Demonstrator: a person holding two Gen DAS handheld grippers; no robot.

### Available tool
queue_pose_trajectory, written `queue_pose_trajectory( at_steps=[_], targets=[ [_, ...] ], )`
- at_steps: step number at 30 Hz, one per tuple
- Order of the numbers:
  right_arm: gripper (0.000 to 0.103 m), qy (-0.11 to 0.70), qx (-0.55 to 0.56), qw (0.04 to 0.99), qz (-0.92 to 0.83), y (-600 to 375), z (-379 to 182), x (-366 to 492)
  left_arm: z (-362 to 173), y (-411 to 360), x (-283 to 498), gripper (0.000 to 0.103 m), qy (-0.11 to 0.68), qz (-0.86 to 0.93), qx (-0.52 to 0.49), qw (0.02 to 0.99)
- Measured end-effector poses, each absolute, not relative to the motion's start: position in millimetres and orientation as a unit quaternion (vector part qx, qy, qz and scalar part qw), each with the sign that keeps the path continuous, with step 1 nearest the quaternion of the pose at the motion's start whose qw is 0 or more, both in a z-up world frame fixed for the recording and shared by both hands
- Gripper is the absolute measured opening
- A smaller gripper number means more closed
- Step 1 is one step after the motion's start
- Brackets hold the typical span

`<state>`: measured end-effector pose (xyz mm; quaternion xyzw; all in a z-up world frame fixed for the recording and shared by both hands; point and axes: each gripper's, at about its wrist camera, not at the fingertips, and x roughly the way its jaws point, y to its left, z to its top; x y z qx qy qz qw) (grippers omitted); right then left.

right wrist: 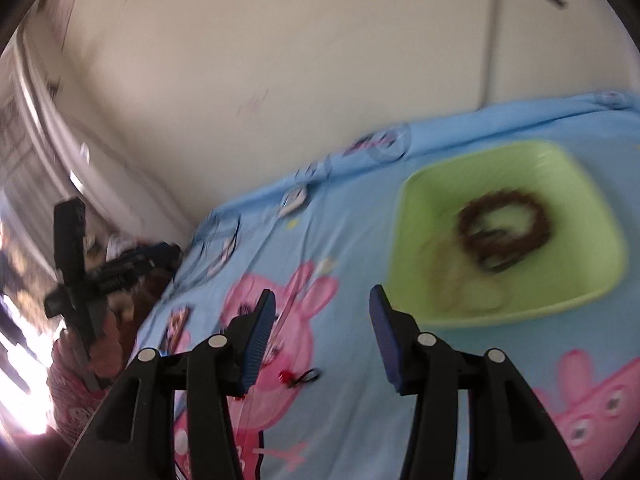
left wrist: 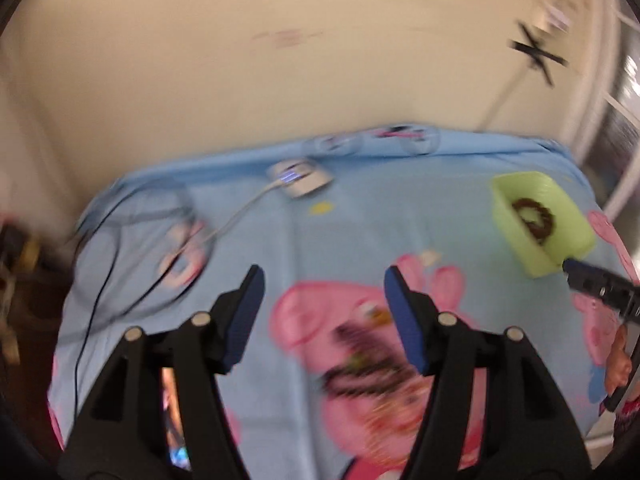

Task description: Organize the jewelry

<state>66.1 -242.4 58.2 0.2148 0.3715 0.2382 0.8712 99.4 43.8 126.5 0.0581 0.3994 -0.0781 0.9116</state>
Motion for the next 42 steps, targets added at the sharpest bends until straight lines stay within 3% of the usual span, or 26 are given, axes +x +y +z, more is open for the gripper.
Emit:
queue_pose_trajectory(
  at_steps=[5,12,13,14,15,19,22,33,34,35,36,37,38,42],
  targets=[
    [0.018,0.414,0.134,0.858,0.273,-179.4,40.7,69.7,88.4,86.6,62.6,0.06,0.414,-0.067,0.011,0.908],
    [0.018,0.438,-0.006,0.862,0.257,-113.4,23.2,80.9,48.1,86.4,38.1,0.06,0.441,-0.106,-0.01,0.891],
    [0.016,0.442,-0.017,0.86,0.255,-109.2,19.3,83.6,46.5,82.2,36.8,0.06,0.441,-0.108,-0.004,0.891],
    [0.0,0.447,-0.03,0.857,0.254,-105.0,14.8,87.4,46.3,77.1,34.9,0.06,0.437,-0.109,0.005,0.893],
    [0.0,0.435,-0.054,0.865,0.245,-103.6,14.7,86.3,46.8,73.6,35.0,0.06,0.433,-0.11,0.012,0.894],
    [0.0,0.428,-0.043,0.874,0.227,-114.7,17.6,86.3,52.4,51.1,34.3,0.06,0.418,-0.132,0.036,0.898],
    [0.0,0.403,-0.003,0.888,0.22,-135.4,38.3,79.5,52.3,31.9,36.8,0.069,0.412,-0.154,0.048,0.897],
    [0.0,0.317,0.052,0.921,0.221,-178.8,112.1,49.7,50.3,-63.6,44.0,0.069,0.38,-0.246,0.116,0.884],
    [0.0,0.309,0.056,0.924,0.219,-182.6,117.9,46.5,48.9,-67.4,45.2,0.067,0.378,-0.246,0.122,0.884],
    [0.0,0.299,0.059,0.927,0.217,-186.5,124.3,43.2,45.8,-72.3,47.8,0.051,0.378,-0.242,0.132,0.884],
    [0.0,0.292,0.061,0.93,0.216,-190.4,129.5,41.6,42.4,-75.1,53.1,0.024,0.387,-0.239,0.135,0.88],
    [0.0,0.284,0.063,0.932,0.214,-194.8,135.4,39.1,40.1,-76.2,59.1,0.01,0.4,-0.239,0.129,0.875],
    [0.0,0.278,0.067,0.934,0.215,-199.5,140.9,37.1,40.3,-75.4,64.9,0.005,0.411,-0.244,0.115,0.871],
    [0.0,0.255,0.069,0.943,0.203,-213.5,158.5,32.8,70.0,-70.2,80.4,0.005,0.402,-0.258,0.067,0.876]
  ],
)
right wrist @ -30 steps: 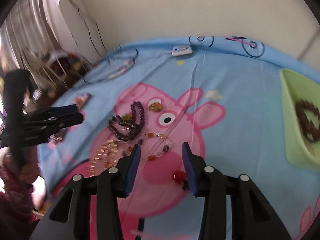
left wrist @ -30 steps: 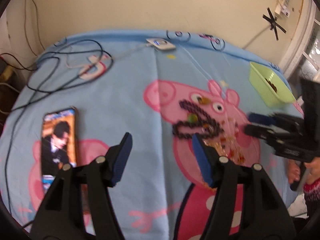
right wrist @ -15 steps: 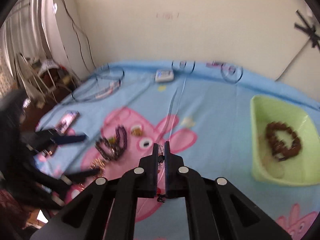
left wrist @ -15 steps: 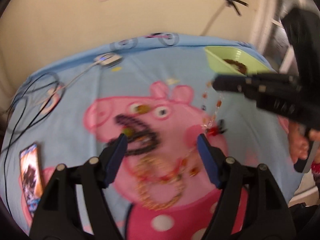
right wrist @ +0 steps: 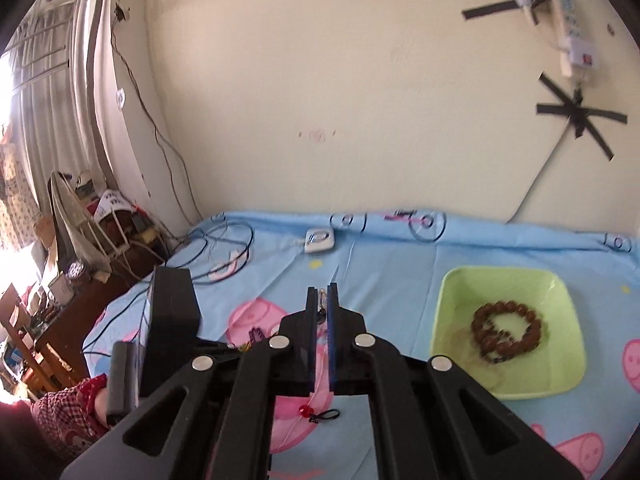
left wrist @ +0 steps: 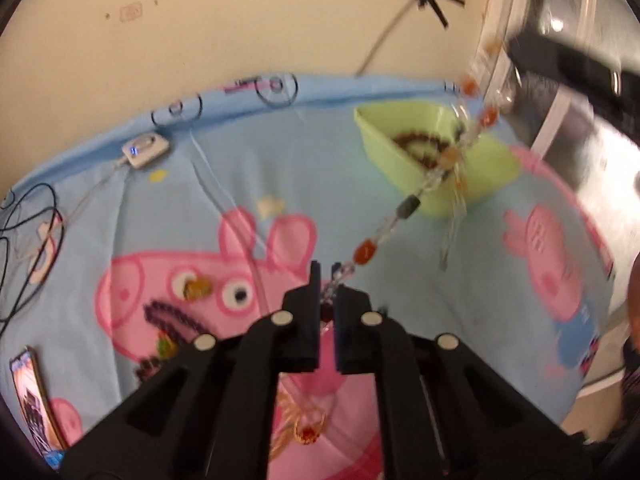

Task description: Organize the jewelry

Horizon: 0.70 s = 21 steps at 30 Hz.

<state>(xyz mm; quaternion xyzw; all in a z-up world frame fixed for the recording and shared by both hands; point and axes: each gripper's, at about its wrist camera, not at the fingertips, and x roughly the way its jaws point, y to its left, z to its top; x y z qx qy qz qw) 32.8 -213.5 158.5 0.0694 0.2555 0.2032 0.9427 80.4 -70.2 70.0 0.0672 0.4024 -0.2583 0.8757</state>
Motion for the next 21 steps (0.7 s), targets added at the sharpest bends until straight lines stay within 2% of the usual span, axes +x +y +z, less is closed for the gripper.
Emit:
queue_pose_trajectory(
  at_steps=[12,21],
  targets=[
    [0.0,0.181,0.101,0.964,0.167,-281.6,227.9,31.2,201.6,-120.9,107.1,0.005,0.322,-0.314,0.06,0.891],
    [0.0,0.151,0.111,0.975,0.118,-337.4,254.8,34.5,240.2,-201.7,127.6,0.005,0.305,-0.342,0.083,0.885]
  ],
)
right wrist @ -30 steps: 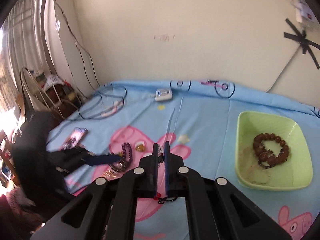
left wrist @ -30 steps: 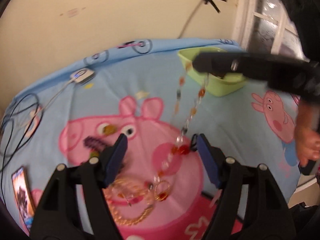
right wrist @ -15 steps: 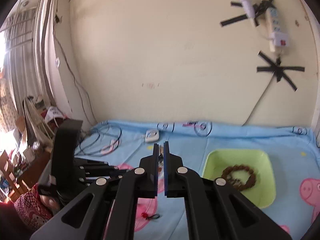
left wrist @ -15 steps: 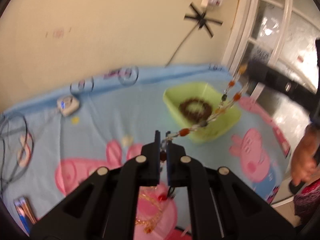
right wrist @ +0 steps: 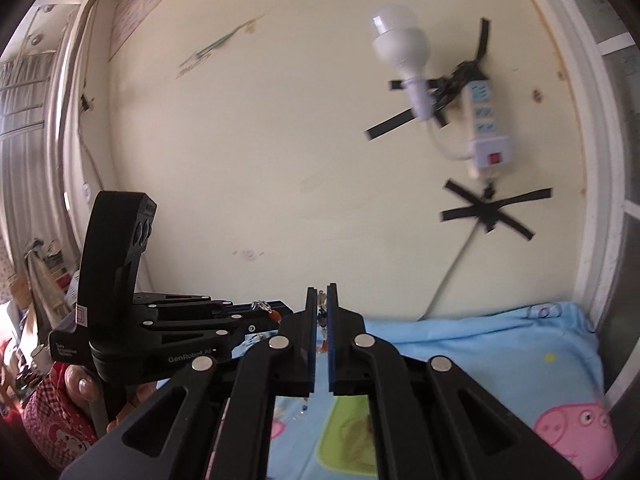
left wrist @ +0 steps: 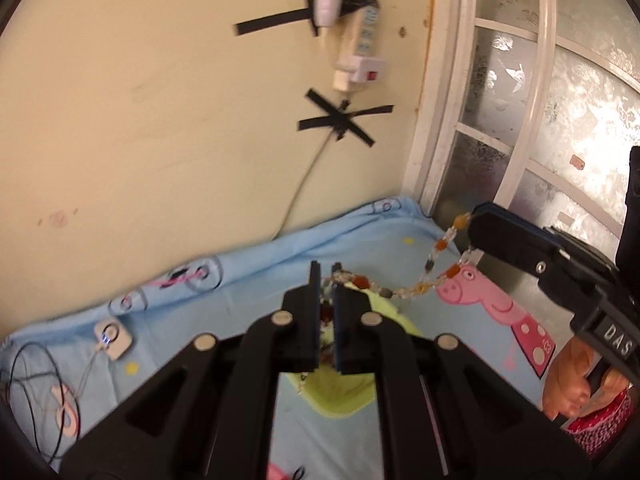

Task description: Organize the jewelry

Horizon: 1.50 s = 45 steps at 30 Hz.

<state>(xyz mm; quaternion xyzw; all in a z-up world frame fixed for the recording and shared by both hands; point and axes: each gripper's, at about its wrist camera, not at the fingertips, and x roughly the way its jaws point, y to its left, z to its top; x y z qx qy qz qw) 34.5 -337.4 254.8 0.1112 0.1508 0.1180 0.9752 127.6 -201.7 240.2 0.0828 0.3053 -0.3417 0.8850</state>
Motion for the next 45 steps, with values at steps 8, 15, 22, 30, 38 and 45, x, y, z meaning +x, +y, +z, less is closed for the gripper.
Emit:
queue_pose_trajectory(
  at_steps=[8,15,22,30,38,45],
  targets=[
    [0.0,0.172,0.127,0.973,0.083,-376.0,217.4,39.3,209.1,-261.9,143.5,0.005,0.342,-0.363,0.087,0.862],
    [0.0,0.258,0.186,0.945,0.081,-399.5,127.2,60.3,132.2,-298.8,151.3,0.005,0.415,-0.361,0.109,0.828],
    [0.0,0.351,0.258,0.892,0.121,-390.4,51.1,82.1,71.5,-296.1,153.6,0.011,0.491,-0.329,0.149,0.793],
    [0.023,0.317,0.238,0.913,0.092,-378.5,77.1,75.4,102.5,-259.7,158.3,0.042,0.472,-0.31,0.125,0.816],
    [0.023,0.296,0.273,0.911,0.082,-367.8,74.0,49.6,112.5,-218.0,105.7,0.056,0.414,-0.309,0.109,0.849],
    [0.023,0.3,0.285,0.907,0.082,-335.5,59.5,30.9,76.1,-127.0,60.3,0.062,0.377,-0.259,0.089,0.885]
  ],
)
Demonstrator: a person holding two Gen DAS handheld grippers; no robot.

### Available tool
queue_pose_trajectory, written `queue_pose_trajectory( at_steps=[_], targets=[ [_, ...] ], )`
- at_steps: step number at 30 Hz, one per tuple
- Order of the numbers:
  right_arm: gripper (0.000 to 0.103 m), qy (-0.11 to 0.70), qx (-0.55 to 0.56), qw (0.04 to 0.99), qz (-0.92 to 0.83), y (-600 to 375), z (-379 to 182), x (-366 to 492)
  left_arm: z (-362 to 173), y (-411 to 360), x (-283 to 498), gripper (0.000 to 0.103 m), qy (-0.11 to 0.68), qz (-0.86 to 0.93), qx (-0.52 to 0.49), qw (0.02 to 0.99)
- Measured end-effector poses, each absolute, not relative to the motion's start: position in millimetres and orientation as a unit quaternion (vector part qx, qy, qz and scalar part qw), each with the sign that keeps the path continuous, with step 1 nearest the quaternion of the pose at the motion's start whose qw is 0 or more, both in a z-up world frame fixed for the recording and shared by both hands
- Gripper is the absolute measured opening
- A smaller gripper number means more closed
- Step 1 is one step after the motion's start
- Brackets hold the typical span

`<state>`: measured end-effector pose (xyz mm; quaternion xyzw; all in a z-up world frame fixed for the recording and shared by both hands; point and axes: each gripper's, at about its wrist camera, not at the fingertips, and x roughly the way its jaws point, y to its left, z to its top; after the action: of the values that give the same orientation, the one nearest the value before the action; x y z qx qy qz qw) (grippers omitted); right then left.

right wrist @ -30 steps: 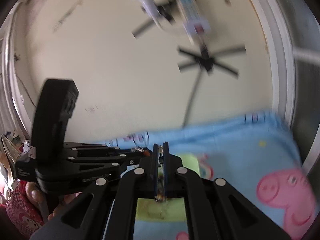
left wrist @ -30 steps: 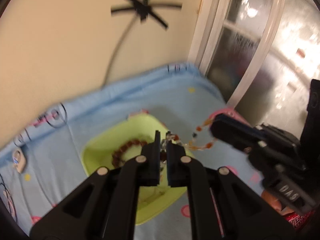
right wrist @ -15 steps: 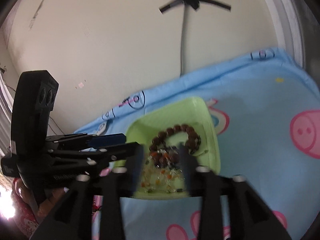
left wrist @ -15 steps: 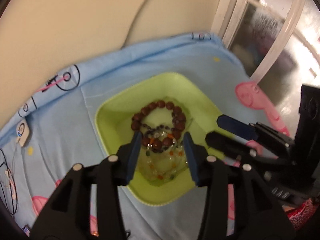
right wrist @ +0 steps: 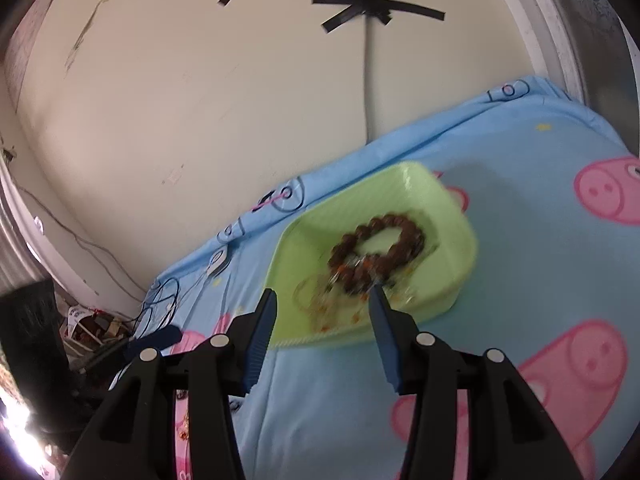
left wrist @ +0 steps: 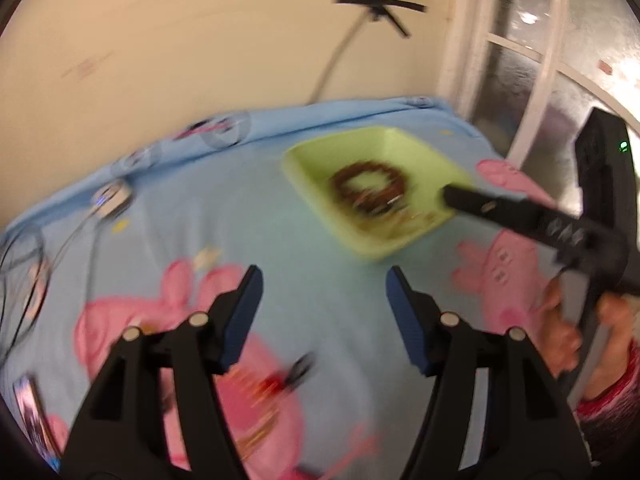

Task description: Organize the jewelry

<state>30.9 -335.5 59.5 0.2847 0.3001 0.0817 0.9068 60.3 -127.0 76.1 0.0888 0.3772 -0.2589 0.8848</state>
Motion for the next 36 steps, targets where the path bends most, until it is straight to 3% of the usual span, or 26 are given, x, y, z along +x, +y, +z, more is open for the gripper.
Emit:
queue_pose_trajectory(
  at_steps=[5,12,18,31,36],
  targets=[
    [0.023,0.302,0.274,0.909,0.087,-305.4,53.4,19.7,55.7,-33.3,66.8,0.062,0.401,-0.185,0.016,0.897],
    [0.023,0.3,0.21,0.925,0.101,-255.5,54.2,11.1,36.2,41.9,61.4,0.062,0.395,-0.082,-0.021,0.915],
    [0.023,0.289,0.146,0.942,0.09,-223.2,55.2,6.3,28.0,30.2,48.9,0.062,0.355,-0.057,0.008,0.933],
    [0.024,0.112,0.024,0.993,-0.022,-205.5,78.2,-30.1,52.7,16.5,10.4,0.062,0.222,0.006,0.035,0.974],
    [0.034,0.098,0.02,0.994,-0.037,-205.4,77.2,-35.2,56.6,16.9,-4.3,0.063,0.189,0.039,0.037,0.98]
  ],
)
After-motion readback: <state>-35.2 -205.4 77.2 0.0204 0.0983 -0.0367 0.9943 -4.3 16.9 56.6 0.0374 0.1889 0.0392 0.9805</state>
